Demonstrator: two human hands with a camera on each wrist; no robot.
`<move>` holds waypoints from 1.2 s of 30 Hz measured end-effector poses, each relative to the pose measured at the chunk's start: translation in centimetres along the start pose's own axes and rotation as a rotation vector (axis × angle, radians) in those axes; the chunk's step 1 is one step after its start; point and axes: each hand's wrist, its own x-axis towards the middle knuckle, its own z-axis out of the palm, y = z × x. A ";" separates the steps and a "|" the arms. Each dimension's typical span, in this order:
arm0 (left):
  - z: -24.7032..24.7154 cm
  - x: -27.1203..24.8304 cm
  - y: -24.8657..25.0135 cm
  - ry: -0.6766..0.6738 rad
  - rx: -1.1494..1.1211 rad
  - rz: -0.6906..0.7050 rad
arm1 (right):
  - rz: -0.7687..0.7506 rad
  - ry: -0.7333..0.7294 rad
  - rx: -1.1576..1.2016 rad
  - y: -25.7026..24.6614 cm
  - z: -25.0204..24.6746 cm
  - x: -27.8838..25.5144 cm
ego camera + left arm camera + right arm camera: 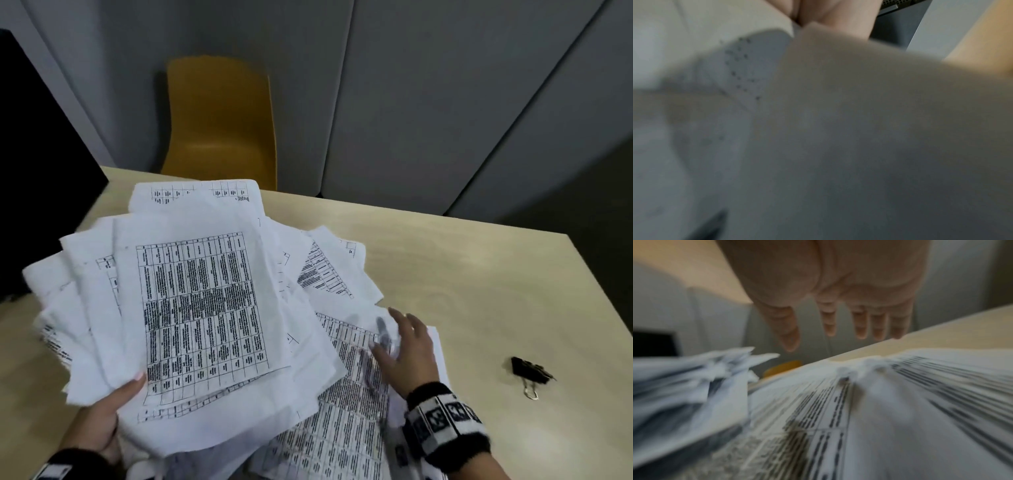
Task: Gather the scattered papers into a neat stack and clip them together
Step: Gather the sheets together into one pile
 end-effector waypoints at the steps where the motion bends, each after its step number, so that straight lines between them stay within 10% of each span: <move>1: 0.0 0.2 -0.1 -0.013 0.011 0.008 | 0.111 0.103 0.052 0.9 -0.3 -1.0; 6: -1.1 0.7 0.0 0.008 0.028 -0.044 | 0.570 -0.018 -0.056 4.3 -0.2 -5.9; 21: -1.3 -0.1 -0.3 -0.026 -0.004 -0.015 | 0.331 -0.170 0.044 -4.7 2.5 -0.5; 36: -0.7 0.2 -0.3 0.051 -0.053 0.167 | 0.421 -0.198 -0.121 -9.3 2.8 9.9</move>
